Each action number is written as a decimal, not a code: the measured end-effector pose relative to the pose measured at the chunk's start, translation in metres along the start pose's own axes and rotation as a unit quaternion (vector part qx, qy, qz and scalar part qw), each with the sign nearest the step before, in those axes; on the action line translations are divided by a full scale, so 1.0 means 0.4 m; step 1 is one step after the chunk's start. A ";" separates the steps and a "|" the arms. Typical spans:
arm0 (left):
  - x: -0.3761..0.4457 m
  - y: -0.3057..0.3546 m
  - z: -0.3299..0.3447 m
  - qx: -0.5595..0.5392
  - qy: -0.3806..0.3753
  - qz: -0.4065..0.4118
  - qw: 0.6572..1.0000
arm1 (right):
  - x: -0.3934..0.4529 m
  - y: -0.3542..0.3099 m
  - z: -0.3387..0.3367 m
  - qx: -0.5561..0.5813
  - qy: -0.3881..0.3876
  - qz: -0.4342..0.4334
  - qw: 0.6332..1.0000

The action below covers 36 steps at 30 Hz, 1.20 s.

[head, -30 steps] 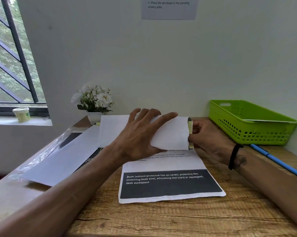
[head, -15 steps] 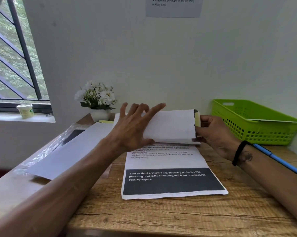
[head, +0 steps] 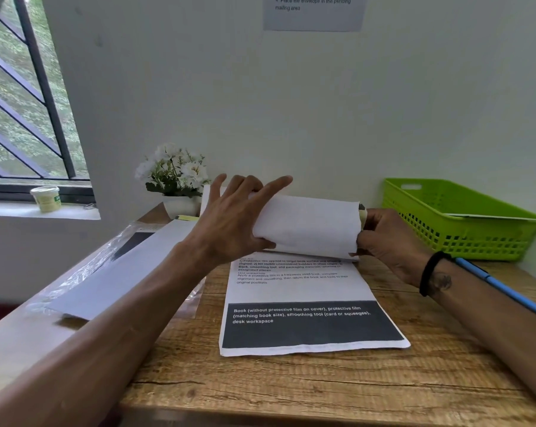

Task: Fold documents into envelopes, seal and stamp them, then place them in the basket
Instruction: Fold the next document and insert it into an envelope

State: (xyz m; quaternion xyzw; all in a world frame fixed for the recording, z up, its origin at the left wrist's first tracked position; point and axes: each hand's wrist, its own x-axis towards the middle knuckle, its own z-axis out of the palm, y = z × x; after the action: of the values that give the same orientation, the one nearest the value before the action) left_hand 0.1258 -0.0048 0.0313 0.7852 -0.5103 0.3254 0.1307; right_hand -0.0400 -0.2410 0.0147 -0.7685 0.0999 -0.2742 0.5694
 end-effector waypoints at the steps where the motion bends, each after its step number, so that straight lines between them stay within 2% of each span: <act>1: 0.000 0.000 -0.002 0.003 0.000 0.002 1.000 | 0.003 0.004 -0.002 -0.005 0.006 -0.003 1.000; 6: -0.004 0.011 0.004 -0.006 -0.007 0.017 1.000 | -0.003 0.005 0.009 0.051 -0.024 0.010 0.998; 9: 0.000 -0.002 0.002 0.003 0.018 0.001 1.000 | 0.002 -0.001 0.013 0.025 0.006 -0.013 1.000; 12: -0.002 -0.039 -0.007 0.006 0.062 -0.054 0.997 | 0.001 -0.010 0.001 -0.119 0.058 -0.075 0.988; 14: -0.008 -0.060 -0.008 0.017 0.090 -0.085 0.992 | -0.001 -0.001 -0.017 -0.259 0.078 -0.098 0.958; 17: -0.013 -0.073 -0.004 0.024 0.116 -0.118 0.986 | 0.003 0.005 -0.033 -0.406 0.040 -0.074 0.910; 19: -0.014 -0.076 0.000 0.015 0.122 -0.126 0.984 | 0.010 0.015 -0.037 -0.440 -0.012 -0.050 0.896; 23: -0.016 -0.080 0.005 0.005 0.128 -0.118 0.985 | 0.014 0.031 -0.036 -0.463 -0.051 -0.021 0.884; 27: -0.014 -0.080 0.003 0.004 0.124 -0.116 0.985 | 0.010 0.024 -0.028 -0.441 -0.064 -0.003 0.895; 36: -0.019 -0.092 0.022 0.011 0.093 -0.135 0.986 | 0.015 0.038 -0.018 -0.416 -0.034 -0.016 0.909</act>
State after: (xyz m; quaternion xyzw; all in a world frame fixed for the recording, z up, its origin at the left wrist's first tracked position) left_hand 0.1595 0.0123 0.0242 0.8145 -0.3817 0.3823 0.2116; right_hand -0.0367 -0.2547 0.0040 -0.9462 0.1728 -0.1901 0.1968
